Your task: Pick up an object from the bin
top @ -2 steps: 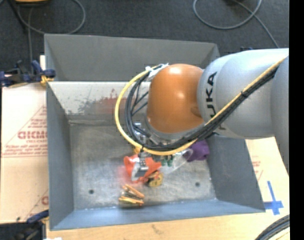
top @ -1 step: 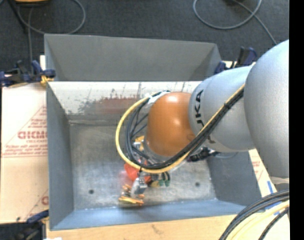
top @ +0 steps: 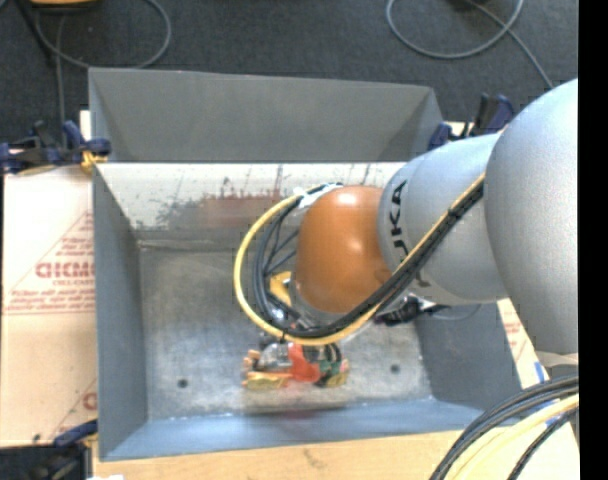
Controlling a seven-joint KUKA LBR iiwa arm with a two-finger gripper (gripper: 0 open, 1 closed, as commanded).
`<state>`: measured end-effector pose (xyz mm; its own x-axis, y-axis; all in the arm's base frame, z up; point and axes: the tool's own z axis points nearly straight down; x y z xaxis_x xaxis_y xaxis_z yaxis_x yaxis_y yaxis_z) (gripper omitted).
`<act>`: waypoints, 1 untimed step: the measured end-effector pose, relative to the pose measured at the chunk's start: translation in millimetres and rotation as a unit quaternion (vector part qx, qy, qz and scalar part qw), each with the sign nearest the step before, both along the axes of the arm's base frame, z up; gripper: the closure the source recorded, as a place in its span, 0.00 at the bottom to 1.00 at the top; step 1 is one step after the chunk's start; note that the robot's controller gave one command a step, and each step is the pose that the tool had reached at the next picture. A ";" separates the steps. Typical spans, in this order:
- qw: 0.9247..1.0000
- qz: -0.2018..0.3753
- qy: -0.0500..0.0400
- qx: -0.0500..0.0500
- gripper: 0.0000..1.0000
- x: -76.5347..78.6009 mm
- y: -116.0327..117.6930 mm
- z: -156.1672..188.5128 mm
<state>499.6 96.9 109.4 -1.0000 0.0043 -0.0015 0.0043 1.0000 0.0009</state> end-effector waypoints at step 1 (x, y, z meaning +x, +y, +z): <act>1.000 -0.001 0.000 0.000 1.00 0.0 0.0 0.0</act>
Offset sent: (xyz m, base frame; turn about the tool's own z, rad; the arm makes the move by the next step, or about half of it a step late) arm 0.0267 -0.0156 0.1944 -0.3065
